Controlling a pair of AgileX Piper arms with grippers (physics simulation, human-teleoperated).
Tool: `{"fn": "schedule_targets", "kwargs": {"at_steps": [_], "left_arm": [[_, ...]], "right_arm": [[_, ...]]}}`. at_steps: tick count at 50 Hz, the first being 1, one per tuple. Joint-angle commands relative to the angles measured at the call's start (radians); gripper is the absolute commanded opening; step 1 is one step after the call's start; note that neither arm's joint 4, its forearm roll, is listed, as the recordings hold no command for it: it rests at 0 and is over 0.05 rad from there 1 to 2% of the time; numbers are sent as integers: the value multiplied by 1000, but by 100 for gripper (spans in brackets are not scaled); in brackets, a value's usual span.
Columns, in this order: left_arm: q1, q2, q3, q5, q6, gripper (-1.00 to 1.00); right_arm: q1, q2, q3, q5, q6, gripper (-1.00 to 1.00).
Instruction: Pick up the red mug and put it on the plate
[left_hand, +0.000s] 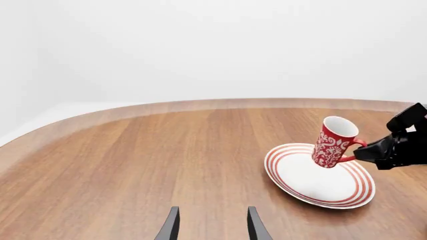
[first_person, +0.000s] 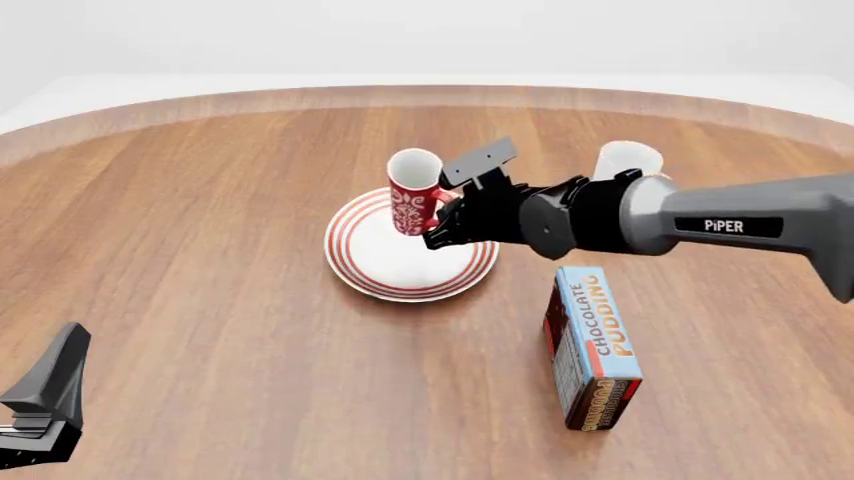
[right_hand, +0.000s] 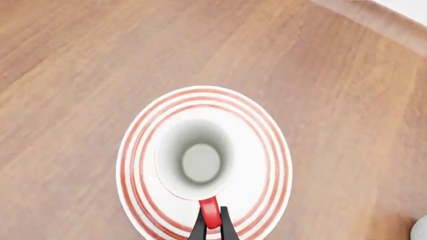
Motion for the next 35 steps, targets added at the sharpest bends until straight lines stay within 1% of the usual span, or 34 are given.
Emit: {"fn": "schedule_targets", "kwargs": {"at_steps": [1, 17, 35], "left_arm": [[0, 0, 0, 0, 0, 100], [0, 0, 0, 0, 0, 100], [0, 0, 0, 0, 0, 100]], "right_arm": [[-1, 24, -8, -12, 12, -100], [1, 46, -7, -28, 19, -100], [-8, 88, -37, -31, 26, -100]]}}
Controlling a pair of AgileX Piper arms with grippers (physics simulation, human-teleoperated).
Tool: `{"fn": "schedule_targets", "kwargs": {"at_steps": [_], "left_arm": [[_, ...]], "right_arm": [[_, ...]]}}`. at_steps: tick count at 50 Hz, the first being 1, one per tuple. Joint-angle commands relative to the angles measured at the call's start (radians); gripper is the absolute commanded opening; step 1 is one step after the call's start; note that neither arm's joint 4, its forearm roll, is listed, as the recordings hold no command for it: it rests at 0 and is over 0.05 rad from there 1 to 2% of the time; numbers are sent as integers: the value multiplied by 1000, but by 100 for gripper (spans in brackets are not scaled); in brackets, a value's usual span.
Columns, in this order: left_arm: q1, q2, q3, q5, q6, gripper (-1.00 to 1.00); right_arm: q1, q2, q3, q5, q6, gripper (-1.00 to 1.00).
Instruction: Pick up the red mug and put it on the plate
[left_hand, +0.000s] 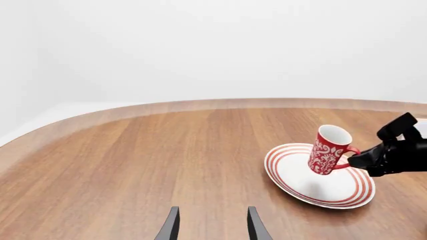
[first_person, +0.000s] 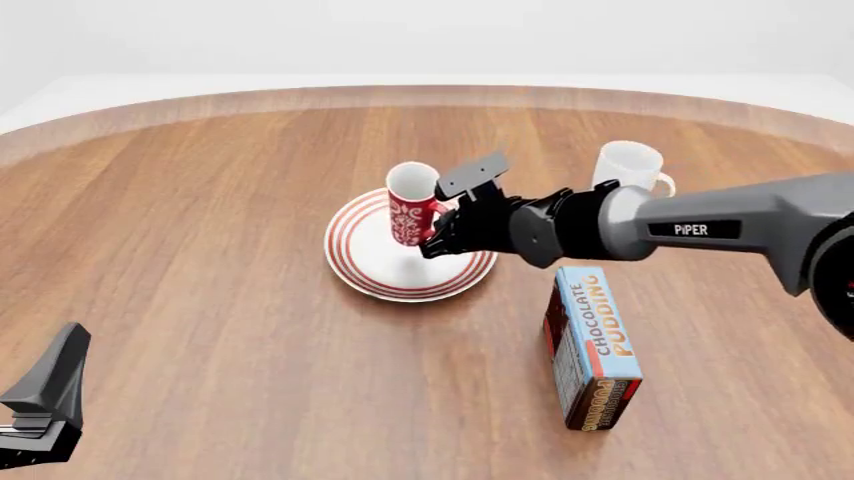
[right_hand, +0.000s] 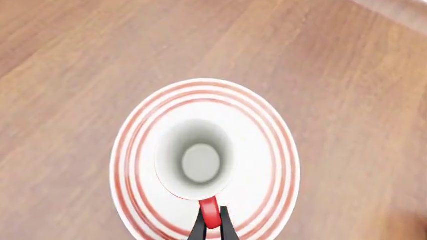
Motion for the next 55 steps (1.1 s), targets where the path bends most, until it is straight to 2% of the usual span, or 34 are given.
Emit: {"fn": "schedule_targets", "kwargs": {"at_steps": [1, 19, 50, 51, 55], "left_arm": [[0, 0, 0, 0, 0, 100], [0, 0, 0, 0, 0, 100], [0, 0, 0, 0, 0, 100], [0, 0, 0, 0, 0, 100], [0, 0, 0, 0, 0, 100]], "right_arm": [[-9, 20, -20, -7, 7, -100], [-8, 32, -1, -30, 21, -100], [5, 55, -10, -41, 8, -100], [4, 54, -8, -41, 5, 100], [0, 54, -14, -34, 6, 100]]}}
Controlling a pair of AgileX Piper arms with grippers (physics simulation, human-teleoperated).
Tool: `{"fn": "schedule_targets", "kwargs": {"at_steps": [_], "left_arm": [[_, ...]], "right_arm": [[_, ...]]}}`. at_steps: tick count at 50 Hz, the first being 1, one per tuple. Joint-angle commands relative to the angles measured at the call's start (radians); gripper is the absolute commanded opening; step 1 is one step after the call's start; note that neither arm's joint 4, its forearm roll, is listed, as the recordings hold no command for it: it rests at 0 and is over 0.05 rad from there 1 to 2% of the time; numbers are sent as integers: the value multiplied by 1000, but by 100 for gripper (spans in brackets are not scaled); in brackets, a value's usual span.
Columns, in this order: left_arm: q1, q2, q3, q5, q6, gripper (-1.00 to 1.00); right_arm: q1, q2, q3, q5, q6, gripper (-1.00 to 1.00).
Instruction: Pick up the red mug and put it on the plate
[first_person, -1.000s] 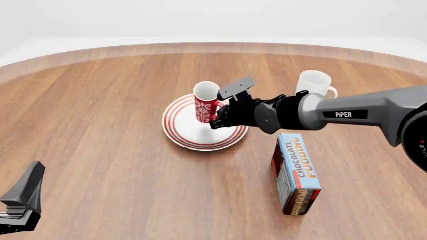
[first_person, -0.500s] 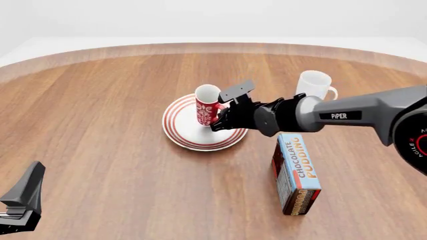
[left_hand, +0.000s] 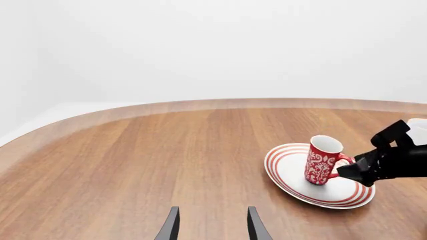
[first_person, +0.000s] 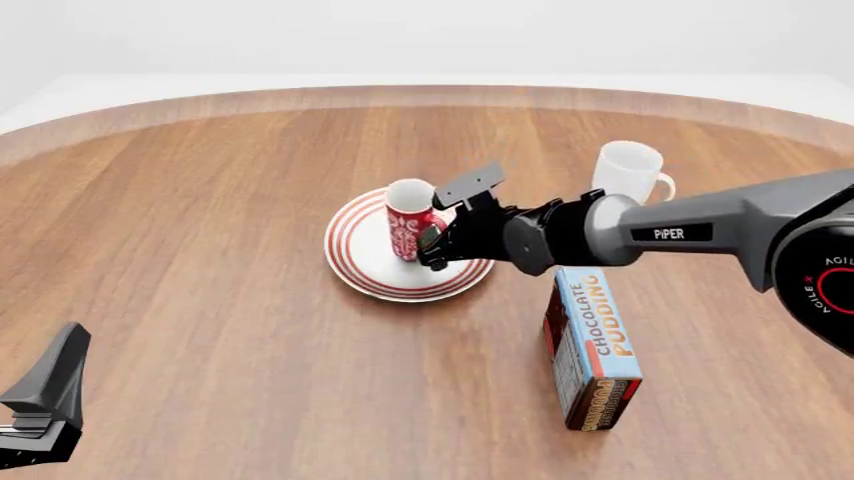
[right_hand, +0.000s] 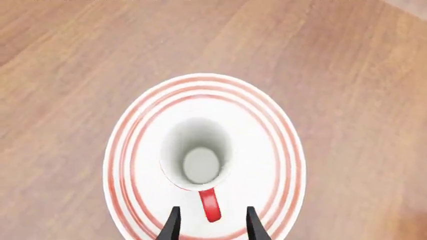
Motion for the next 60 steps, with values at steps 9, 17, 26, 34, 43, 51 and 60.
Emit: {"fn": "schedule_targets", "kwargs": {"at_steps": [9, 17, 26, 34, 43, 51, 60], "left_arm": [[0, 0, 0, 0, 0, 100], [0, 0, 0, 0, 0, 100], [0, 0, 0, 0, 0, 100], [0, 0, 0, 0, 0, 100], [0, 0, 0, 0, 0, 100], [0, 0, 0, 0, 0, 100], [0, 0, 0, 0, 0, 100]], "right_arm": [[0, 1, 0, -7, -3, 100], [-3, -2, 8, -14, -2, 100], [3, -25, 34, -21, 10, 100], [2, -85, 78, -19, 17, 100], [8, -170, 136, -11, 18, 100], [19, -252, 172, 22, 14, 100], [22, -329, 206, 42, 6, 100]]}}
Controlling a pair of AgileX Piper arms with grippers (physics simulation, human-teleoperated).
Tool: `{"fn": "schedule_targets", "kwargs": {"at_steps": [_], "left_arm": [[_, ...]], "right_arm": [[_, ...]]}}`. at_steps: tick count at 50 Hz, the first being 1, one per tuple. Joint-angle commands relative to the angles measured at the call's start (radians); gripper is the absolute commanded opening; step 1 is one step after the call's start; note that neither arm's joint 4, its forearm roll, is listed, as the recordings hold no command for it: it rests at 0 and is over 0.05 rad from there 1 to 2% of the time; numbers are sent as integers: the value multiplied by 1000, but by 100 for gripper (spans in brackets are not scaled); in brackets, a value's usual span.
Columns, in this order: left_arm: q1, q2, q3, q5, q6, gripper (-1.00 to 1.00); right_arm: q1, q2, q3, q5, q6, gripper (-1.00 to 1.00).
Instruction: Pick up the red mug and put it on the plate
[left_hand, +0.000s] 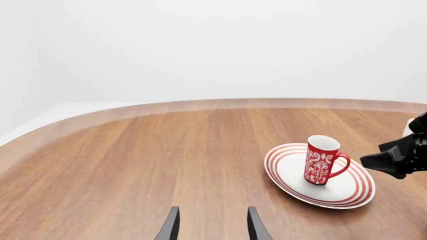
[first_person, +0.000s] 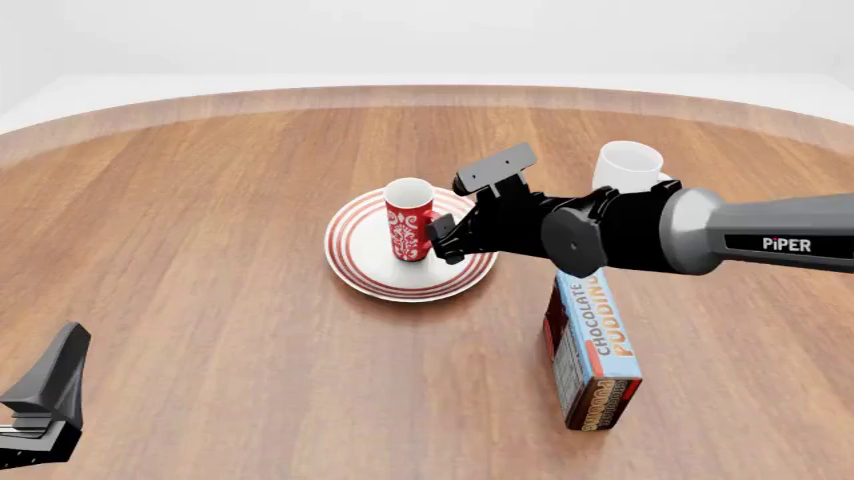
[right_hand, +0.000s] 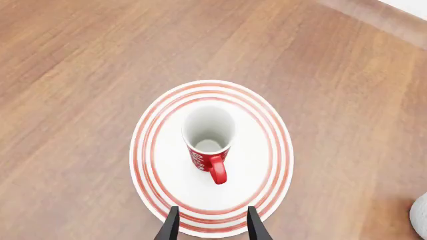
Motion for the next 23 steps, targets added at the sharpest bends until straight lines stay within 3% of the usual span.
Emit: {"fn": "schedule_targets", "kwargs": {"at_steps": [1, 23], "left_arm": [[0, 0, 0, 0, 0, 100], [0, 0, 0, 0, 0, 100]], "right_arm": [[8, -98, 48, 27, -5, 100], [56, -245, 79, 110, -27, 100]]}}
